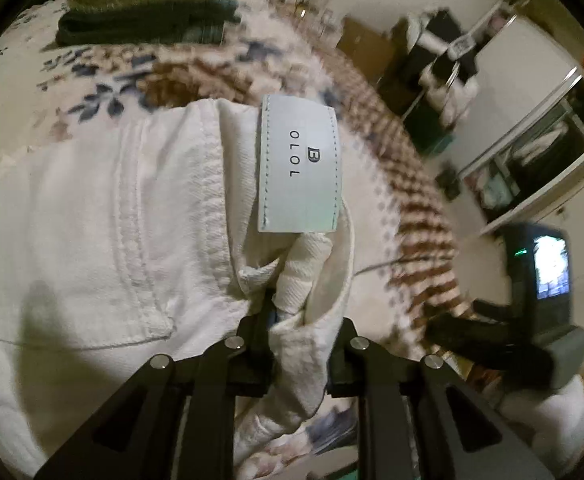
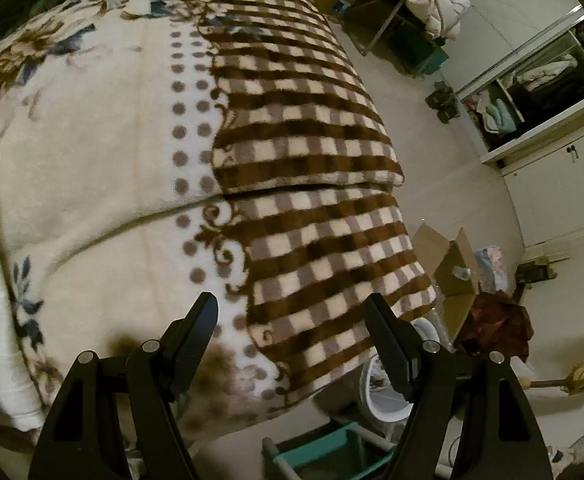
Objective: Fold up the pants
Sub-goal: 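Lower the held pants onto the bed and open the left gripper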
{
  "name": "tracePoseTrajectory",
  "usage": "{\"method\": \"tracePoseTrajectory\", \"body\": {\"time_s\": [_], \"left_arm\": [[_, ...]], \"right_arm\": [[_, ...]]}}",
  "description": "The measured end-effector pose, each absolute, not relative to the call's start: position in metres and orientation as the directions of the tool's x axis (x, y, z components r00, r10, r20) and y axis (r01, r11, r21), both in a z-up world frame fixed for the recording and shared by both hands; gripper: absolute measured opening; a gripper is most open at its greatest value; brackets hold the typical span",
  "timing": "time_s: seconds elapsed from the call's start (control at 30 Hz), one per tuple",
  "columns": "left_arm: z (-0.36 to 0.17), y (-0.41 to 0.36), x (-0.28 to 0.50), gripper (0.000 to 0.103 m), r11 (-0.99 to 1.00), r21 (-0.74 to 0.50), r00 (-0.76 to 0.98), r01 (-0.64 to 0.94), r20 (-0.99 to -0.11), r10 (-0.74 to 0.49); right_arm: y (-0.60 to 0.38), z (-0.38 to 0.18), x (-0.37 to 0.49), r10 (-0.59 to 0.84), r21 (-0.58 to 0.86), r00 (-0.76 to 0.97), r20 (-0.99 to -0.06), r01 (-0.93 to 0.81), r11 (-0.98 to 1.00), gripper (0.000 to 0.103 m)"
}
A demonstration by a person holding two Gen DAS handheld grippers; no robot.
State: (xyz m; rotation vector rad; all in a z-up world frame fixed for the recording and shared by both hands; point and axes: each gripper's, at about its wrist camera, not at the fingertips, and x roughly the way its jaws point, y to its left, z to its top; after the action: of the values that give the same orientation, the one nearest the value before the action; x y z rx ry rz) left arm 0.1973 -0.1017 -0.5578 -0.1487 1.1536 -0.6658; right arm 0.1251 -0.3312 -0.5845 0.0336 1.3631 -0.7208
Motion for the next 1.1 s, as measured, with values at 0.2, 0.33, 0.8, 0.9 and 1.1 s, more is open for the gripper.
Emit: {"method": "tracePoseTrajectory", "body": {"time_s": [0.2, 0.33, 0.8, 0.9, 1.1], "left_arm": [[-0.541, -0.098, 0.202, 0.094, 0.817, -0.45, 0.159, 0.361, -0.833, -0.53], [-0.518, -0.078, 0.199, 0.099, 0.808, -0.471, 0.184, 0.354, -0.812, -0.554], [-0.548, 0.097, 0.244, 0.099, 0.957, -0.288, 0.289, -0.019, -0.918, -0.27], [-0.563, 0.108, 0.251, 0.099, 0.962, -0.271, 0.272, -0.045, -0.929, -0.249], [-0.573, 0.101, 0.256, 0.1, 0.956, -0.29, 0.251, -0.029, -0.928, -0.274]], "right_arm": [[-0.317, -0.573, 0.128, -0.354, -0.28, 0.075, -0.932, 0.469, 0.837, 0.078], [-0.305, -0.561, 0.131, -0.238, -0.158, 0.114, -0.964, 0.474, 0.866, 0.081], [-0.239, -0.594, 0.221, 0.378, 0.433, 0.215, -0.901, 0.36, 0.826, 0.081], [-0.226, -0.598, 0.22, 0.362, 0.415, 0.207, -0.909, 0.371, 0.83, 0.035], [-0.217, -0.556, 0.194, 0.312, 0.404, 0.286, -0.906, 0.365, 0.839, 0.02]]}}
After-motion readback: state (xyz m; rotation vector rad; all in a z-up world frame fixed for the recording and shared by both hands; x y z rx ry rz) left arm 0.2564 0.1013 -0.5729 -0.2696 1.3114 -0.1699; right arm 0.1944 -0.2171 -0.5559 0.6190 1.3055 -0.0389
